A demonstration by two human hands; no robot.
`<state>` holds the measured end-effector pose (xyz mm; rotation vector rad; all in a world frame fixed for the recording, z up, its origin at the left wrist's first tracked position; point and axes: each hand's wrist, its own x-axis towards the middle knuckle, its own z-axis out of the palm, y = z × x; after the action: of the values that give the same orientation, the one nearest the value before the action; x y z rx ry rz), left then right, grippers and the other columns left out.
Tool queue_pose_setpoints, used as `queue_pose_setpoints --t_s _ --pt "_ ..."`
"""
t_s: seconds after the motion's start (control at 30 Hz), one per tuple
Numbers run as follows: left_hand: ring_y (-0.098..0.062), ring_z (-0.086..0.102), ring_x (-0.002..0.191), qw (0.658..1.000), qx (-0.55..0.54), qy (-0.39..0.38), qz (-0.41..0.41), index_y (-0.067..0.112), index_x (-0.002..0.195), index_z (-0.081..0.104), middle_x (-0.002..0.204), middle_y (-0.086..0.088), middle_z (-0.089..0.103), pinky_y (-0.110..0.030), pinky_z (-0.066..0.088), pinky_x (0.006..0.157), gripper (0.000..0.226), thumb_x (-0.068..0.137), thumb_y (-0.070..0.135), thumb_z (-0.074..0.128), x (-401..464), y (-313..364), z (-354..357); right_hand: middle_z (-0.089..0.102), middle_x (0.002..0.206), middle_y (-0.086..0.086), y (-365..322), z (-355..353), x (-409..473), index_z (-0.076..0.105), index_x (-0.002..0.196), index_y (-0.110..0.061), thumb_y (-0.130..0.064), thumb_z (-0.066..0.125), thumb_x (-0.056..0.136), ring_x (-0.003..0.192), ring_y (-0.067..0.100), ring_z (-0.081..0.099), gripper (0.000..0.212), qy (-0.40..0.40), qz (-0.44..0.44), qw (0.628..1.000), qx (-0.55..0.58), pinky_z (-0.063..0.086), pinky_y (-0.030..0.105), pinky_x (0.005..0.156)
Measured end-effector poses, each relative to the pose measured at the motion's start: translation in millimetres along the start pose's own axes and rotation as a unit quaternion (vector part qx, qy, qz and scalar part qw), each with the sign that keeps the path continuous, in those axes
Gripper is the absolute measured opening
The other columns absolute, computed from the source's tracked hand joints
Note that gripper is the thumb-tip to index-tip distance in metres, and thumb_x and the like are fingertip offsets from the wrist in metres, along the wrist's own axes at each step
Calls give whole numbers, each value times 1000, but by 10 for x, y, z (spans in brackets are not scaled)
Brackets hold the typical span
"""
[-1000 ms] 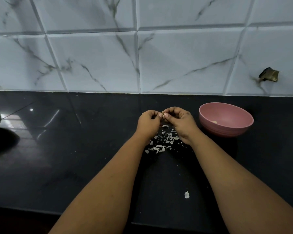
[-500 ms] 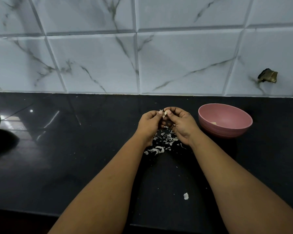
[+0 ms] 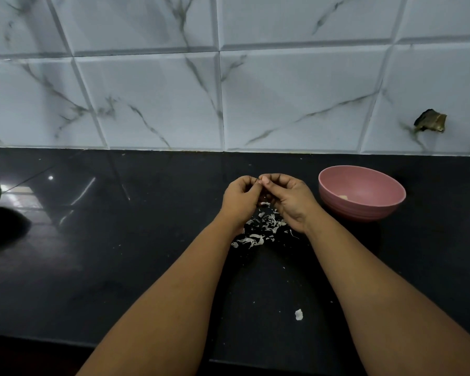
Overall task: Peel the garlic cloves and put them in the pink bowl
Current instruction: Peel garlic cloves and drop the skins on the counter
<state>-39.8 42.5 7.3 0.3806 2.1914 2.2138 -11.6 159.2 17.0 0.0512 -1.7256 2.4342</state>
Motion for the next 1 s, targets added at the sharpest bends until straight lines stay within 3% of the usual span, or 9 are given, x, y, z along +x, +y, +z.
queue_pose_setpoints --t_s 0.27,0.43,0.6,0.7,0.8,0.9,1.0 --pt "-5 57 58 1000 23 19 3 9 78 60 67 0 62 -17 47 54 18 96 13 56 -27 41 -12 70 80 3 3 -17 8 68 100 -6 0 58 92 70 6 64 14 5 0 1000 -17 55 18 71" --pt "-14 43 54 999 33 29 -31 12 64 47 58 -1 47 -28 38 52 28 91 12 42 -46 82 -20 65 78 4 6 -7 27 63 95 -7 2 58 91 68 8 61 11 30 1 1000 -9 55 17 66" --pt "-21 46 54 989 148 26 4 2 60 58 57 -13 54 -32 40 57 36 91 21 53 -58 61 -43 64 81 6 10 -3 30 64 91 -6 3 56 93 71 9 61 12 32 10 999 -7 56 17 69" --pt "-19 55 57 984 170 40 23 -3 70 65 70 -20 67 -33 48 59 33 92 21 58 -24 5 -47 64 83 8 17 -13 39 65 93 -5 5 55 93 73 11 62 14 40 4 999 -21 57 19 70" --pt "-12 65 72 977 202 42 51 12 84 70 80 -3 71 -31 54 70 8 89 12 64 20 -42 -78 64 82 6 30 -34 56 65 95 -7 7 57 90 72 11 61 17 57 -7 997 -47 55 20 73" --pt "-4 64 81 976 209 24 60 18 102 69 86 9 68 -22 53 76 24 86 0 65 18 -51 -99 63 82 4 51 -45 79 65 96 -9 10 59 88 77 12 61 21 75 -15 994 -81 55 21 75" --pt "-5 63 75 974 209 49 69 19 99 71 80 7 68 -18 49 69 14 88 11 70 21 -46 -98 63 84 6 62 -39 93 64 97 -10 11 61 86 81 14 62 24 91 -24 991 -98 56 22 75"
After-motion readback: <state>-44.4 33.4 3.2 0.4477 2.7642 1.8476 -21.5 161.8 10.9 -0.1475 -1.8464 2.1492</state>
